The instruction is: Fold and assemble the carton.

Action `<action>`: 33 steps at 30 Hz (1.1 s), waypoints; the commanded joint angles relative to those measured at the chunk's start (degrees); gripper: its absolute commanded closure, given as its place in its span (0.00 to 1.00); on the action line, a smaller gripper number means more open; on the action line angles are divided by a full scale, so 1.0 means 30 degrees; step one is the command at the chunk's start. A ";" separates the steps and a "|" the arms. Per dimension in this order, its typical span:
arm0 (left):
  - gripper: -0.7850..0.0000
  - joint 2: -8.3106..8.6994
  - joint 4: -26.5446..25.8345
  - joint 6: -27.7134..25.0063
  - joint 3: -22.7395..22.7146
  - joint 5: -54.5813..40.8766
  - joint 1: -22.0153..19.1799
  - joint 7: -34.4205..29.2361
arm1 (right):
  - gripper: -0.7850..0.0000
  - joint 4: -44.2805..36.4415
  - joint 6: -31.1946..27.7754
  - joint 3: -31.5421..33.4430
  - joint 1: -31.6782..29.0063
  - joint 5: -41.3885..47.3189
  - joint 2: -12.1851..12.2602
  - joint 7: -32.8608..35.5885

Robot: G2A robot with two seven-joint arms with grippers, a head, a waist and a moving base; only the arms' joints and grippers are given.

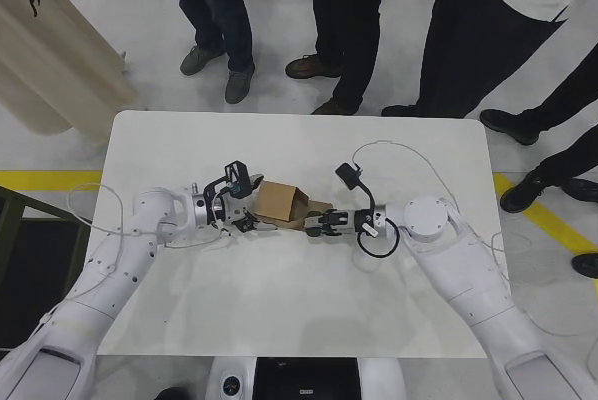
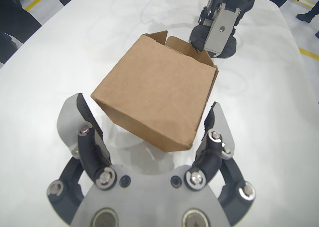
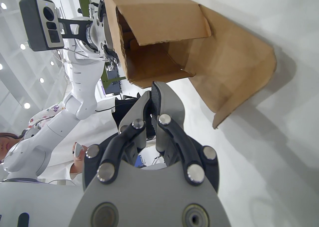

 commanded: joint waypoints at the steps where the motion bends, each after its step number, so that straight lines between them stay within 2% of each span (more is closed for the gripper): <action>1: 0.00 -0.0053 0.0138 -0.0022 0.0087 0.0070 -0.0077 0.0112 | 1.00 0.0194 -0.0065 -0.0225 0.0150 0.0250 -0.0107 -0.0092; 23: 0.00 -0.0605 0.0582 -0.0017 0.0959 0.0310 -0.0555 0.0188 | 1.00 0.3757 -0.1152 -0.2813 0.2895 0.1294 -0.1667 -0.1320; 28: 0.00 -0.0644 0.0707 0.0139 0.0857 0.0260 -0.0579 0.0153 | 1.00 0.4428 -0.1547 -0.2497 0.3084 0.1003 -0.1583 -0.0902; 33: 0.00 -0.0674 0.0719 0.0247 0.0766 0.0319 -0.0599 0.0163 | 1.00 0.4084 -0.1610 -0.1638 0.2744 0.0544 -0.1157 -0.0117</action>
